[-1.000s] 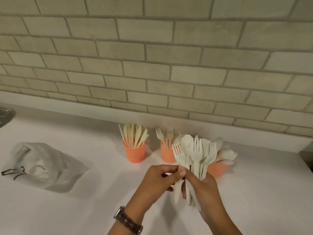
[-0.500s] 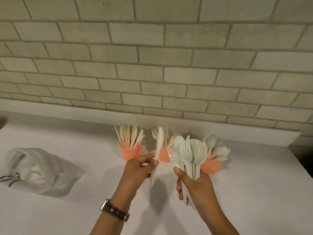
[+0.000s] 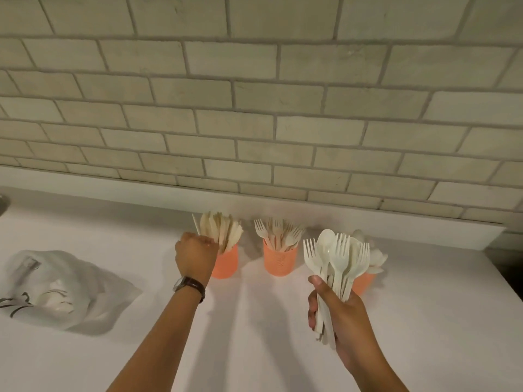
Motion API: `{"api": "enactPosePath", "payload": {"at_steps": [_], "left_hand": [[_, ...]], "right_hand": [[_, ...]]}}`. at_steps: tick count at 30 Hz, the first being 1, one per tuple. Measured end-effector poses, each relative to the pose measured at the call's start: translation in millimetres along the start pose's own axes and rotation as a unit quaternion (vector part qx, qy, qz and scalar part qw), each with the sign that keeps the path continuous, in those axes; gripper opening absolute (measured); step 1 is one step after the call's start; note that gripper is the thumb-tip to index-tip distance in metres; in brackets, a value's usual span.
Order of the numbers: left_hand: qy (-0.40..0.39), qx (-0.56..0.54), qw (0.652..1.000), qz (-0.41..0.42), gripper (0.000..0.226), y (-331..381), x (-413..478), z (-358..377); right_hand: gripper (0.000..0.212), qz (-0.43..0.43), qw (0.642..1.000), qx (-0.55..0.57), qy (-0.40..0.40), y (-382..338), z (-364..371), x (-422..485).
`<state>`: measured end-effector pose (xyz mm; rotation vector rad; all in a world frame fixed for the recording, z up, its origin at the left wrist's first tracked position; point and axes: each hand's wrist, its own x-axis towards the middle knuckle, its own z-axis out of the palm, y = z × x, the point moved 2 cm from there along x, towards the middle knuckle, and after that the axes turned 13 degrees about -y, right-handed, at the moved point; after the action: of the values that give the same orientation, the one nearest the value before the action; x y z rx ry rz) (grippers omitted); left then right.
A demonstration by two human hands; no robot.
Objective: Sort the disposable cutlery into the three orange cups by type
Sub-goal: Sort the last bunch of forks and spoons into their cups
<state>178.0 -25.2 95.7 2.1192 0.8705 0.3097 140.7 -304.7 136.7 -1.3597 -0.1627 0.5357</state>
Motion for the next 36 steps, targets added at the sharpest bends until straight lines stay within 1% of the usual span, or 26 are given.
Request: {"api": "enactPosePath", "payload": {"at_steps": [2,3,5,7,8,9,10,11,12,14,15,16,18,21,24,27,29,31,33,35,36], "left_hand": [[-0.021,0.064,0.998,-0.013,0.014,-4.7,2.0,7.2],[-0.028,0.061,0.998,-0.02,0.018,-4.8,0.1,7.9],[-0.033,0.024,0.999,-0.027,0.032,-4.0,-6.6,4.4],[-0.01,-0.025,1.0,-0.011,0.046,3.2,-24.6,-2.4],[0.004,-0.072,0.997,0.011,0.047,10.5,-38.0,-4.9],[0.003,-0.123,0.992,0.03,0.041,21.1,-55.0,-7.1],[-0.021,-0.164,0.985,0.044,0.029,32.3,-72.7,-7.1],[-0.073,-0.185,0.979,0.047,0.014,43.4,-91.1,-4.7],[-0.146,-0.203,0.967,0.047,0.002,54.9,-109.2,-1.0],[-0.277,-0.231,0.931,0.049,0.009,69.9,-139.0,8.7],[-0.319,-0.242,0.915,0.051,0.008,73.8,-148.9,13.6],[-0.345,-0.253,0.902,0.054,0.006,78.7,-157.3,15.8],[-0.365,-0.273,0.887,0.068,0.006,83.7,-165.2,21.6],[-0.355,-0.306,0.881,0.07,0.003,89.1,-166.4,25.0],[-0.308,-0.334,0.889,0.055,0.003,94.9,-155.4,21.3],[-0.208,-0.365,0.906,0.054,0.005,98.1,-120.3,15.7],[-0.135,-0.367,0.917,0.078,0.005,103.2,-92.1,13.5],[-0.081,-0.341,0.931,0.106,0.008,107.2,-68.2,21.8],[-0.053,-0.296,0.947,0.115,0.012,107.0,-51.9,39.4],[-0.047,-0.235,0.964,0.113,0.014,99.9,-41.8,60.5],[-0.062,-0.203,0.971,0.106,0.012,93.6,-37.7,72.1]], "right_hand": [[0.019,0.0,1.0,0.015,-0.003,-1.5,-0.8,-0.1],[0.017,0.0,1.0,0.023,-0.005,-2.4,-1.2,-0.5],[0.015,-0.002,0.999,0.038,-0.012,-3.6,-2.3,-1.0],[0.013,-0.011,0.999,0.048,-0.012,-3.9,-3.5,-1.6],[0.013,-0.016,0.998,0.052,-0.011,-4.2,-4.0,-2.0],[0.016,-0.02,0.998,0.055,-0.012,-4.2,-4.5,-2.1],[0.021,-0.024,0.998,0.058,-0.015,-4.0,-4.9,-2.2],[0.025,-0.025,0.998,0.059,-0.019,-3.4,-5.1,-2.2],[0.029,-0.025,0.998,0.06,-0.022,-2.9,-5.2,-2.3],[0.035,-0.025,0.997,0.063,-0.029,-1.5,-5.5,-2.8],[0.034,-0.028,0.997,0.06,-0.034,-1.1,-5.3,-3.5],[0.033,-0.032,0.997,0.054,-0.042,-0.8,-5.0,-4.4],[0.035,-0.036,0.997,0.034,-0.056,-0.4,-5.2,-6.7],[0.036,-0.035,0.998,0.015,-0.055,0.6,-7.5,-9.3],[0.036,-0.019,0.999,0.033,-0.02,2.6,-12.8,-10.7],[0.032,-0.004,0.999,0.026,0.019,4.2,-23.9,-10.1],[0.027,0.002,0.999,0.036,0.041,4.7,-33.0,-9.8],[0.028,0.005,0.998,0.04,0.055,4.7,-40.6,-10.0],[0.03,0.003,0.998,0.038,0.058,4.3,-45.4,-10.6],[0.029,0.0,0.998,0.043,0.053,3.2,-48.2,-11.7],[0.028,-0.003,0.998,0.047,0.047,2.1,-49.5,-12.3]]}}
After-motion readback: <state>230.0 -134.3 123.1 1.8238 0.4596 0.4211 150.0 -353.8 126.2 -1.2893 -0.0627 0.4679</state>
